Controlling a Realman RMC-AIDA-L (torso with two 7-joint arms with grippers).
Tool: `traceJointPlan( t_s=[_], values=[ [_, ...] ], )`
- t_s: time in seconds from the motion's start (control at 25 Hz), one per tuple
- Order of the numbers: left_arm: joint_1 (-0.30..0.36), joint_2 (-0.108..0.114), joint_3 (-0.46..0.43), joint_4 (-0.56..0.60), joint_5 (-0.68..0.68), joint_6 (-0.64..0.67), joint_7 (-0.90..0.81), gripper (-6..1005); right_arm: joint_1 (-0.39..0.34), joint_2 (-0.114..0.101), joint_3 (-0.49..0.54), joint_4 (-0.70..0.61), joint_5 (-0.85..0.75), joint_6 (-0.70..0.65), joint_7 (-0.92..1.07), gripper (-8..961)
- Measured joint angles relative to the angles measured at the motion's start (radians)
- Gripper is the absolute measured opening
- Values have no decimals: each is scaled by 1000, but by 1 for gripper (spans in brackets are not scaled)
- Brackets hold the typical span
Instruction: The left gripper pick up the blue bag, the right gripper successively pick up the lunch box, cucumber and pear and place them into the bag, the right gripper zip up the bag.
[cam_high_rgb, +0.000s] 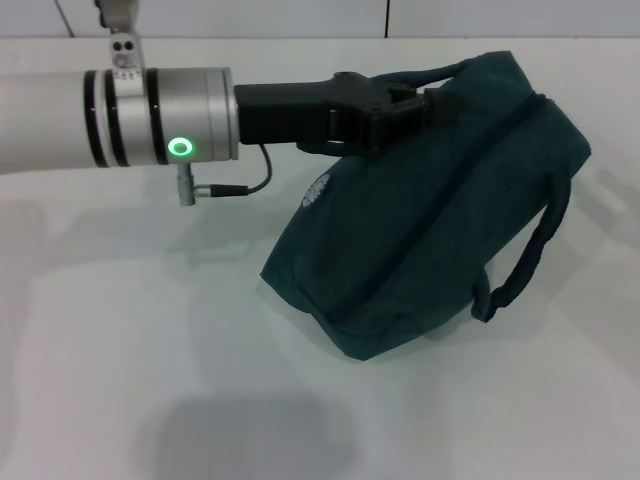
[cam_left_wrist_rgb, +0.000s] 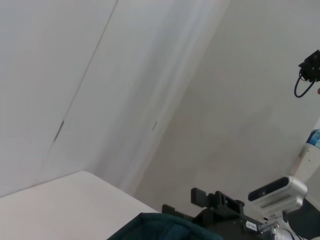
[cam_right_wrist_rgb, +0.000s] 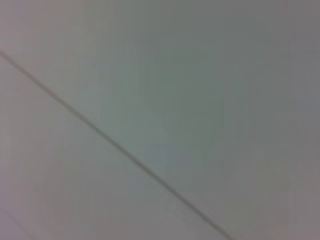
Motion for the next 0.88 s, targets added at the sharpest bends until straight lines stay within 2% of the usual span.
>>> traceJointPlan(
  t_s=[0.36, 0.56, 0.88],
  values=[
    [-22, -2, 40, -53, -6, -135, -15, 159, -20, -3, 29, -3, -8, -22, -6, 719],
    [-13, 1, 38, -45, -32, -148, -11, 182, -15, -5, 23, -5, -11, -37, -7, 719],
    [4, 8, 19, 20, -54, -145, -16, 481, -10, -18, 18, -38, -50, -107, -66, 720]
  ],
)
